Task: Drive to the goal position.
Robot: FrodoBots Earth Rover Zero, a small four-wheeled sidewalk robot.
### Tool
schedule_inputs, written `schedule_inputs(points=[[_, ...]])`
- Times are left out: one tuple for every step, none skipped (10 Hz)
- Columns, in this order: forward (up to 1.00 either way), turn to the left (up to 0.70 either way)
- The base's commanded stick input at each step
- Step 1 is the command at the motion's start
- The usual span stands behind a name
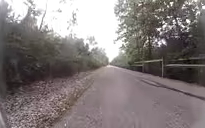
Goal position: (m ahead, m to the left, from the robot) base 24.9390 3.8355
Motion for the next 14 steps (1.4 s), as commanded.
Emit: schedule_inputs(points=[[0.7, 0.0], [0.7, 0.0], [0.7, 0.0], [0.7, 0.0], [0.7, 0.0], [0.7, -0.04], [0.7, -0.13], [0.7, -0.21], [0.7, -0.21], [0.7, -0.01], [0.7, 0.0], [0.7, 0.0], [0.7, 0.0], [0.7, -0.01]])
